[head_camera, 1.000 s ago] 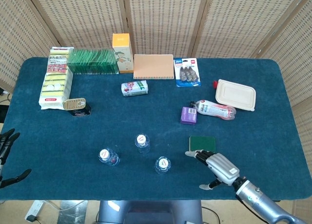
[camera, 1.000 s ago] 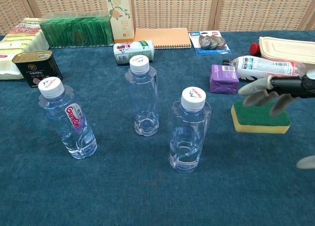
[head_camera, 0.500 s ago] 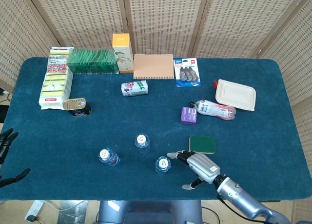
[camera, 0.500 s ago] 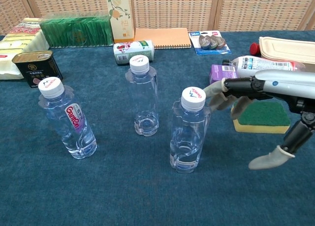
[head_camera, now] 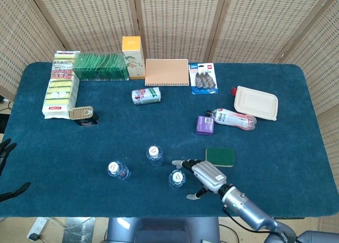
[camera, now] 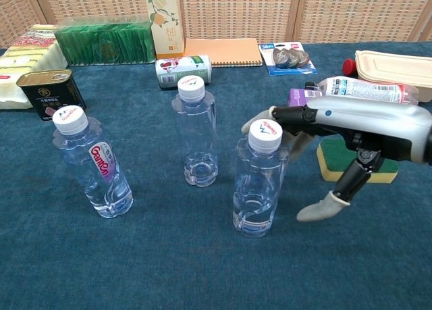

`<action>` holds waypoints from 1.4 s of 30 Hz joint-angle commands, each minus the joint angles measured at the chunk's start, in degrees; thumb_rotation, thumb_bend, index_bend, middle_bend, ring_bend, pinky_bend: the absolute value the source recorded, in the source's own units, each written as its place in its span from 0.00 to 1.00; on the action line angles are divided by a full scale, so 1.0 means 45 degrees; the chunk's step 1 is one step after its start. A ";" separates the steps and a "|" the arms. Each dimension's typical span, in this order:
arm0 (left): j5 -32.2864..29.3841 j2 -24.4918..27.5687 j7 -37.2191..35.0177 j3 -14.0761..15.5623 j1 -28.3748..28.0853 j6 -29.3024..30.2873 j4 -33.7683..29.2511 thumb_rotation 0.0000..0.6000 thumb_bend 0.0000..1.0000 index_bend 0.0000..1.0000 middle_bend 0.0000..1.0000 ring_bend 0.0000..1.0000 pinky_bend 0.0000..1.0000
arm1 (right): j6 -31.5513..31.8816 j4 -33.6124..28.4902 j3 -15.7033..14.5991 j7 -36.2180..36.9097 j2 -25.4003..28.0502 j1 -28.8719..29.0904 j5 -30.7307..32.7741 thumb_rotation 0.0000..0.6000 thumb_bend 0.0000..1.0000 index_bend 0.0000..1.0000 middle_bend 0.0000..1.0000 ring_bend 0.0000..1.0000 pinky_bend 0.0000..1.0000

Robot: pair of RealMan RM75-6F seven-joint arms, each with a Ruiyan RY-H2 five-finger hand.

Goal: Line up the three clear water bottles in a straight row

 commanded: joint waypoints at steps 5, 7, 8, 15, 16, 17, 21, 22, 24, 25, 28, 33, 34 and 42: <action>-0.0024 0.0009 -0.0060 -0.0010 -0.0002 -0.0020 0.0012 1.00 0.16 0.00 0.00 0.00 0.02 | -0.0060 -0.0202 0.0142 -0.0490 -0.0479 0.0224 0.0677 1.00 0.00 0.19 0.32 0.31 0.31; -0.0019 0.0012 -0.0069 -0.0014 0.0001 -0.0010 0.0016 1.00 0.16 0.00 0.00 0.00 0.02 | -0.0079 -0.0199 0.0222 -0.0576 -0.0634 0.0298 0.0942 1.00 0.00 0.21 0.33 0.32 0.32; -0.0016 0.0014 -0.0085 -0.0014 0.0005 -0.0002 0.0019 1.00 0.16 0.00 0.00 0.00 0.02 | -0.0057 -0.0216 0.0276 -0.0583 -0.0727 0.0325 0.1069 1.00 0.01 0.22 0.33 0.32 0.33; -0.0105 0.0045 -0.0239 -0.0040 0.0010 -0.0027 0.0052 1.00 0.16 0.00 0.00 0.00 0.02 | 0.0289 -0.0057 0.0353 -0.0781 -0.1142 0.0329 0.1377 1.00 0.11 0.33 0.43 0.40 0.40; -0.0101 0.0049 -0.0264 -0.0040 0.0014 -0.0017 0.0056 1.00 0.16 0.00 0.00 0.00 0.02 | 0.0330 -0.0047 0.0340 -0.0779 -0.1164 0.0313 0.1397 1.00 0.14 0.35 0.45 0.41 0.40; -0.0094 0.0054 -0.0283 -0.0039 0.0018 -0.0008 0.0062 1.00 0.16 0.00 0.00 0.00 0.02 | 0.0362 -0.0041 0.0323 -0.0780 -0.1177 0.0301 0.1404 1.00 0.16 0.37 0.46 0.42 0.40; -0.0027 0.0060 -0.0344 -0.0008 0.0020 -0.0005 0.0099 1.00 0.16 0.00 0.00 0.00 0.02 | 0.0542 -0.0032 0.0306 -0.0645 -0.1209 0.0220 0.1459 1.00 0.23 0.46 0.52 0.45 0.41; -0.0011 0.0063 -0.0355 -0.0002 0.0021 0.0000 0.0104 1.00 0.16 0.00 0.00 0.00 0.02 | 0.0562 -0.0036 0.0305 -0.0573 -0.1201 0.0200 0.1487 1.00 0.25 0.49 0.54 0.46 0.41; 0.0013 0.0069 -0.0379 -0.0001 0.0023 0.0019 0.0112 1.00 0.16 0.00 0.00 0.00 0.02 | 0.0588 -0.0085 0.0297 -0.0360 -0.1151 0.0160 0.1493 1.00 0.27 0.53 0.56 0.47 0.41; 0.0014 0.0069 -0.0379 -0.0001 0.0024 0.0020 0.0112 1.00 0.16 0.00 0.00 0.00 0.02 | 0.0600 -0.0099 0.0287 -0.0279 -0.1133 0.0148 0.1460 1.00 0.29 0.55 0.57 0.47 0.41; 0.0042 0.0076 -0.0390 0.0011 0.0019 0.0013 0.0107 1.00 0.16 0.00 0.00 0.00 0.02 | 0.0647 -0.0177 0.0242 -0.0086 -0.1031 0.0103 0.1335 1.00 0.31 0.57 0.58 0.48 0.41; 0.0024 0.0079 -0.0364 0.0018 -0.0022 -0.0089 0.0097 1.00 0.16 0.00 0.00 0.00 0.02 | 0.1323 -0.0665 0.0203 0.0077 -0.0409 -0.0194 0.0682 1.00 0.34 0.57 0.60 0.50 0.43; 0.0019 0.0088 -0.0379 0.0021 -0.0035 -0.0118 0.0089 1.00 0.16 0.00 0.00 0.00 0.02 | 0.1449 -0.0727 0.0218 0.0077 -0.0265 -0.0242 0.0588 1.00 0.35 0.57 0.60 0.50 0.43; 0.0069 0.0134 -0.0495 0.0048 -0.0020 -0.0078 0.0080 1.00 0.16 0.00 0.00 0.00 0.02 | 0.2083 -0.0998 0.0936 -0.0094 0.1343 -0.0408 0.1120 1.00 0.35 0.57 0.60 0.50 0.43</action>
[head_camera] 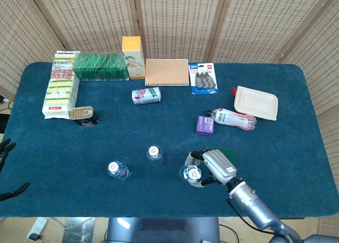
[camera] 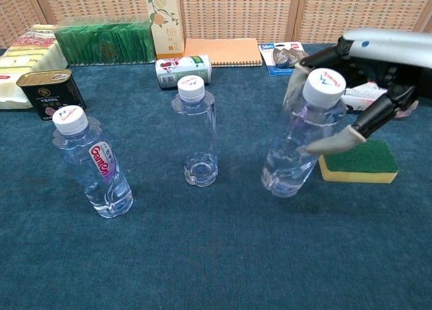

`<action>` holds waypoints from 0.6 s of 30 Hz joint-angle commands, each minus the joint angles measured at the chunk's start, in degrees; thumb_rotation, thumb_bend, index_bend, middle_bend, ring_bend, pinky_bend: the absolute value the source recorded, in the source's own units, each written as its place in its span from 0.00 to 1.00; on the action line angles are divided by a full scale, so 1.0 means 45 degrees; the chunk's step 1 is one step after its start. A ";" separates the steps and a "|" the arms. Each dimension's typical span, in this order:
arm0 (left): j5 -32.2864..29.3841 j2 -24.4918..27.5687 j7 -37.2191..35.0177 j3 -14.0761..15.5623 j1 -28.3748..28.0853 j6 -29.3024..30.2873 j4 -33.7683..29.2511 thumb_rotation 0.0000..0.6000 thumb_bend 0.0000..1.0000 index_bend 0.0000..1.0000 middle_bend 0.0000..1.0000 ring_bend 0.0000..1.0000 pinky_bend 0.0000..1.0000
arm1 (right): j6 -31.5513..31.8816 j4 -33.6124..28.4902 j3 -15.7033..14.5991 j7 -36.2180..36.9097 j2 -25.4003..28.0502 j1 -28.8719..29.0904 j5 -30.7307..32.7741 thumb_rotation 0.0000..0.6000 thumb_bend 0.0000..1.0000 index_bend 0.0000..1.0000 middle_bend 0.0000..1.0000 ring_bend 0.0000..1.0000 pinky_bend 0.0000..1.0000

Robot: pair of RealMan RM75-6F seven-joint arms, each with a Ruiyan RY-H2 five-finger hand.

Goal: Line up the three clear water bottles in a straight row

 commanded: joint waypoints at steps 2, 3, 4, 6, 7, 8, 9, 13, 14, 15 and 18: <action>0.0129 -0.0003 0.0044 0.0039 0.0020 0.0073 -0.0016 1.00 0.16 0.00 0.00 0.00 0.02 | -0.0319 0.0139 0.0657 -0.0014 0.0632 0.0238 0.1153 1.00 0.35 0.57 0.60 0.50 0.44; 0.0162 -0.0007 0.0068 0.0050 0.0020 0.0082 -0.0024 1.00 0.16 0.00 0.00 0.00 0.02 | -0.0448 0.0239 0.0754 -0.0057 0.0649 0.0343 0.1349 1.00 0.35 0.57 0.60 0.50 0.44; 0.0185 -0.0010 0.0105 0.0059 0.0016 0.0074 -0.0040 1.00 0.16 0.00 0.00 0.00 0.02 | -0.0627 0.0369 0.0862 -0.0135 0.0621 0.0489 0.1617 1.00 0.35 0.57 0.60 0.50 0.44; 0.0193 -0.0012 0.0136 0.0069 0.0004 0.0045 -0.0059 1.00 0.16 0.00 0.00 0.00 0.02 | -0.0897 0.0578 0.1024 -0.0217 0.0494 0.0724 0.2029 1.00 0.35 0.57 0.60 0.50 0.44; 0.0188 -0.0012 0.0144 0.0068 -0.0001 0.0034 -0.0067 1.00 0.16 0.00 0.00 0.00 0.02 | -0.1024 0.0671 0.1088 -0.0264 0.0420 0.0835 0.2230 1.00 0.35 0.57 0.60 0.50 0.44; 0.0161 -0.0008 0.0152 0.0059 -0.0009 0.0017 -0.0075 1.00 0.16 0.00 0.00 0.00 0.02 | -0.1205 0.0818 0.1186 -0.0341 0.0281 0.1011 0.2508 1.00 0.35 0.57 0.60 0.50 0.44; 0.0138 -0.0006 0.0148 0.0053 -0.0013 0.0003 -0.0078 1.00 0.16 0.00 0.00 0.00 0.02 | -0.1299 0.0913 0.1249 -0.0412 0.0167 0.1128 0.2689 1.00 0.35 0.57 0.60 0.50 0.44; 0.0047 0.0011 0.0074 0.0024 -0.0036 -0.0048 -0.0069 1.00 0.16 0.00 0.00 0.00 0.02 | -0.1449 0.1091 0.1336 -0.1062 -0.0288 0.1538 0.3179 1.00 0.35 0.57 0.60 0.50 0.44; 0.0029 0.0017 0.0047 0.0020 -0.0039 -0.0057 -0.0062 1.00 0.16 0.00 0.00 0.00 0.02 | -0.1441 0.1068 0.1320 -0.1285 -0.0389 0.1620 0.3288 1.00 0.35 0.57 0.60 0.50 0.44; 0.0019 0.0021 0.0025 0.0015 -0.0043 -0.0062 -0.0054 1.00 0.16 0.00 0.00 0.00 0.02 | -0.1450 0.1040 0.1297 -0.1463 -0.0463 0.1686 0.3376 1.00 0.35 0.57 0.60 0.50 0.44; 0.0007 0.0030 -0.0038 0.0023 -0.0060 -0.0104 -0.0013 1.00 0.16 0.00 0.00 0.00 0.02 | -0.1501 0.0973 0.1242 -0.1967 -0.0679 0.1897 0.3728 1.00 0.35 0.57 0.60 0.50 0.44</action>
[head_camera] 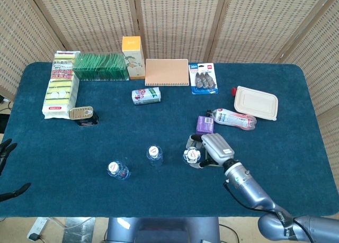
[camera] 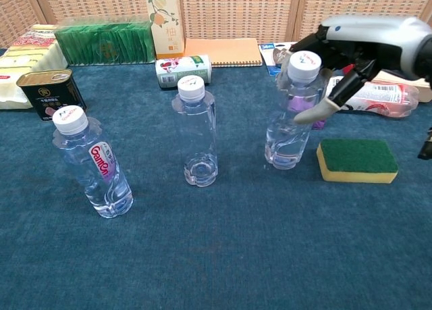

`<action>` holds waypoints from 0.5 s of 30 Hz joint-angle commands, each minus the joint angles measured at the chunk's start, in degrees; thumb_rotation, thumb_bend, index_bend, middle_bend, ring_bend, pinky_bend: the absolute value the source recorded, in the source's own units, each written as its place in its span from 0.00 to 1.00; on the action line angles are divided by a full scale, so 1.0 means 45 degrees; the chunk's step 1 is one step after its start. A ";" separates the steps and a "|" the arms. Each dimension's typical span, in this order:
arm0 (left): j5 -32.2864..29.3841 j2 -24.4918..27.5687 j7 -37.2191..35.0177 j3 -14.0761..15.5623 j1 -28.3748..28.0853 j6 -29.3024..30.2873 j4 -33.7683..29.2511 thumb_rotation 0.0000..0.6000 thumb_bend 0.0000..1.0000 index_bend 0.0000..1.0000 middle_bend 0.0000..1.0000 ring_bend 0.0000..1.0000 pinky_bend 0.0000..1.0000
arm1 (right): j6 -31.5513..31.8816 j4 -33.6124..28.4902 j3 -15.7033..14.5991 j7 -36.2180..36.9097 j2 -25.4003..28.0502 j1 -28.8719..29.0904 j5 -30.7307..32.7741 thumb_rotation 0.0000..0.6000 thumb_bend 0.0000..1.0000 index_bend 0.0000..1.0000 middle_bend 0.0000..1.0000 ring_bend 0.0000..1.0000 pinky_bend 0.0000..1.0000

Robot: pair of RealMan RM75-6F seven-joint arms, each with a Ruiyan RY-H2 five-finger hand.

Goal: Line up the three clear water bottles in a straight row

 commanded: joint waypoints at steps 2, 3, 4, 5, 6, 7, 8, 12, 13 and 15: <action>-0.0009 0.0008 -0.0067 0.0010 -0.0015 -0.0035 0.0042 1.00 0.16 0.00 0.00 0.00 0.02 | -0.0117 0.0012 -0.0028 -0.0651 -0.0378 0.0371 0.0575 1.00 0.35 0.57 0.60 0.50 0.44; -0.0006 0.0008 -0.0089 0.0011 -0.0015 -0.0031 0.0059 1.00 0.16 0.00 0.00 0.00 0.02 | -0.0181 0.0089 -0.0009 -0.0786 -0.0486 0.0488 0.0765 1.00 0.35 0.57 0.60 0.50 0.44; 0.0005 0.0008 -0.0111 0.0016 -0.0015 -0.0029 0.0077 1.00 0.16 0.00 0.00 0.00 0.02 | -0.0275 0.0180 0.0013 -0.0881 -0.0575 0.0600 0.0964 1.00 0.35 0.57 0.60 0.50 0.44; 0.0025 0.0011 -0.0152 0.0025 -0.0016 -0.0021 0.0099 1.00 0.16 0.00 0.00 0.00 0.02 | -0.0379 0.0281 0.0049 -0.1003 -0.0666 0.0740 0.1222 1.00 0.35 0.57 0.60 0.50 0.44; 0.0031 0.0012 -0.0171 0.0027 -0.0016 -0.0017 0.0112 1.00 0.16 0.00 0.00 0.00 0.02 | -0.0412 0.0318 0.0063 -0.1062 -0.0700 0.0799 0.1333 1.00 0.35 0.57 0.59 0.49 0.44; 0.0037 0.0014 -0.0188 0.0028 -0.0017 -0.0012 0.0122 1.00 0.16 0.00 0.00 0.00 0.02 | -0.0440 0.0354 0.0071 -0.1125 -0.0730 0.0853 0.1438 1.00 0.35 0.57 0.59 0.49 0.44; 0.0037 0.0018 -0.0242 0.0018 -0.0011 0.0020 0.0143 1.00 0.16 0.00 0.00 0.00 0.02 | -0.0504 0.0448 0.0079 -0.1261 -0.0806 0.0971 0.1681 1.00 0.35 0.57 0.59 0.49 0.44; 0.0000 0.0040 -0.0458 -0.0013 0.0010 0.0105 0.0238 1.00 0.16 0.00 0.00 0.00 0.02 | -0.0589 0.0660 0.0073 -0.1556 -0.1010 0.1238 0.2302 1.00 0.35 0.57 0.59 0.49 0.44; -0.0004 0.0044 -0.0496 -0.0014 0.0010 0.0107 0.0254 1.00 0.16 0.00 0.00 0.00 0.02 | -0.0575 0.0691 0.0067 -0.1586 -0.1043 0.1267 0.2371 1.00 0.35 0.57 0.59 0.49 0.44; -0.0021 0.0056 -0.0602 -0.0017 0.0005 0.0102 0.0293 1.00 0.16 0.00 0.00 0.00 0.02 | -0.0569 0.0782 0.0040 -0.1611 -0.1098 0.1312 0.2523 1.00 0.35 0.56 0.58 0.48 0.44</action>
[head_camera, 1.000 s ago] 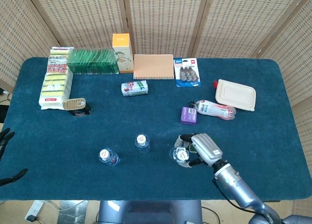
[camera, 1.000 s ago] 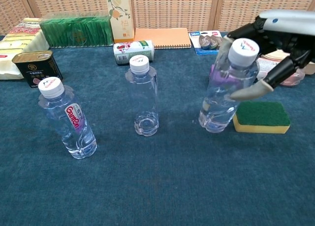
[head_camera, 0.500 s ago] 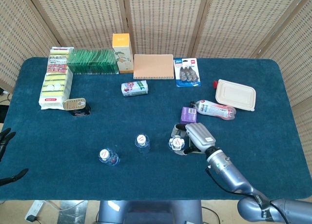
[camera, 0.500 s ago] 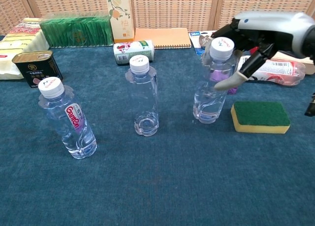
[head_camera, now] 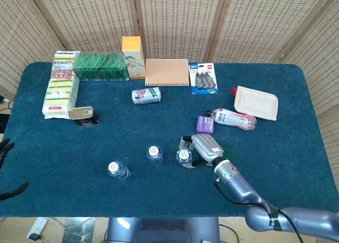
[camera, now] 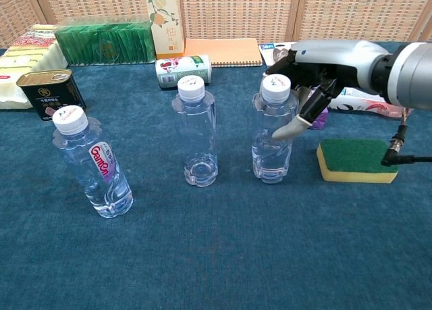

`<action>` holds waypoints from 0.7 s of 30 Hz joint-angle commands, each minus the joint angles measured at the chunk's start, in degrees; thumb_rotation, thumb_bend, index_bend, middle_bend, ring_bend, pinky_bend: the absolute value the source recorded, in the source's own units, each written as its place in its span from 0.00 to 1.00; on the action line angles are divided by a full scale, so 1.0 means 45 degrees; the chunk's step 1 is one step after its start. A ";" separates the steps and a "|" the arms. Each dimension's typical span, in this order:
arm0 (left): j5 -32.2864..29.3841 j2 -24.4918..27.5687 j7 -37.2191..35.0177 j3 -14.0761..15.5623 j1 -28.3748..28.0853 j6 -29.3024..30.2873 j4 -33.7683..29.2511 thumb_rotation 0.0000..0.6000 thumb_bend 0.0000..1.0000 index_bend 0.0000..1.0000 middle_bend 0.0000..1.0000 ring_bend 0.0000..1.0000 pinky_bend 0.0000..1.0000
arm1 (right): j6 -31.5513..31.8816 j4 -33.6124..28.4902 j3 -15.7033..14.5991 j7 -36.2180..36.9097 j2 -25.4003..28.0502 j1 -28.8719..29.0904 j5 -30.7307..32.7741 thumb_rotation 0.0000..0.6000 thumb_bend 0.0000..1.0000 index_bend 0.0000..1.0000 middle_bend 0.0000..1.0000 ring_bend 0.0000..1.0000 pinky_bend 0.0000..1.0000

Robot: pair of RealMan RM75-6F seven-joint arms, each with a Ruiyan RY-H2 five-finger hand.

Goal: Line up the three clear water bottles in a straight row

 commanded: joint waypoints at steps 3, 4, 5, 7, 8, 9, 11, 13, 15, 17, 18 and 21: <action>-0.0043 0.0022 -0.0128 -0.0012 -0.0015 -0.0026 0.0063 1.00 0.16 0.00 0.00 0.00 0.02 | -0.0066 -0.0024 0.0011 0.0071 -0.0048 0.0101 0.0312 1.00 0.35 0.56 0.58 0.48 0.44; -0.0028 0.0026 -0.0131 -0.0004 -0.0032 -0.0056 0.0060 1.00 0.16 0.00 0.00 0.00 0.02 | -0.0136 -0.0098 0.0041 0.0161 -0.0016 0.0127 0.0344 1.00 0.35 0.56 0.58 0.48 0.44; -0.0018 0.0031 -0.0113 -0.0001 -0.0046 -0.0077 0.0050 1.00 0.16 0.00 0.00 0.00 0.02 | -0.0174 -0.0097 0.0055 0.0168 0.0001 0.0172 0.0359 1.00 0.35 0.56 0.58 0.48 0.44; -0.0003 0.0037 -0.0085 0.0007 -0.0049 -0.0081 0.0027 1.00 0.16 0.00 0.00 0.00 0.02 | -0.0191 -0.0035 0.0067 0.0137 -0.0019 0.0248 0.0426 1.00 0.35 0.56 0.58 0.48 0.44; -0.0002 0.0037 -0.0068 0.0008 -0.0043 -0.0071 0.0017 1.00 0.16 0.00 0.00 0.00 0.02 | -0.0245 -0.0001 0.0085 0.0164 -0.0035 0.0299 0.0522 1.00 0.35 0.56 0.58 0.47 0.44; -0.0007 0.0036 -0.0059 0.0008 -0.0037 -0.0066 0.0013 1.00 0.16 0.00 0.00 0.00 0.02 | -0.0307 0.0015 0.0091 0.0203 -0.0031 0.0332 0.0578 1.00 0.35 0.56 0.57 0.47 0.44; -0.0020 0.0039 -0.0055 0.0007 -0.0034 -0.0065 0.0006 1.00 0.16 0.00 0.00 0.00 0.02 | -0.0391 0.0064 0.0067 0.0247 -0.0009 0.0381 0.0596 1.00 0.35 0.53 0.55 0.46 0.44; -0.0029 0.0044 -0.0061 0.0010 -0.0039 -0.0085 -0.0003 1.00 0.16 0.00 0.00 0.00 0.02 | -0.0365 0.0120 0.0032 0.0242 -0.0017 0.0404 0.0580 1.00 0.35 0.52 0.54 0.45 0.43; -0.0024 0.0046 -0.0058 0.0012 -0.0036 -0.0077 -0.0004 1.00 0.16 0.00 0.00 0.00 0.02 | -0.0383 0.0139 0.0016 0.0286 -0.0005 0.0418 0.0575 1.00 0.35 0.51 0.53 0.44 0.43; -0.0008 0.0045 -0.0068 0.0013 -0.0030 -0.0052 -0.0005 1.00 0.16 0.00 0.00 0.00 0.02 | -0.0479 0.0123 0.0000 0.0362 0.0069 0.0437 0.0567 1.00 0.34 0.46 0.48 0.40 0.43; -0.0007 0.0046 -0.0069 0.0012 -0.0027 -0.0044 -0.0003 1.00 0.16 0.00 0.00 0.00 0.02 | -0.0514 0.0110 0.0001 0.0406 0.0113 0.0443 0.0552 1.00 0.33 0.44 0.46 0.39 0.43; -0.0010 0.0047 -0.0073 0.0012 -0.0029 -0.0048 0.0001 1.00 0.16 0.00 0.00 0.00 0.02 | -0.0565 0.0083 -0.0001 0.0554 0.0213 0.0431 0.0404 1.00 0.32 0.37 0.40 0.33 0.42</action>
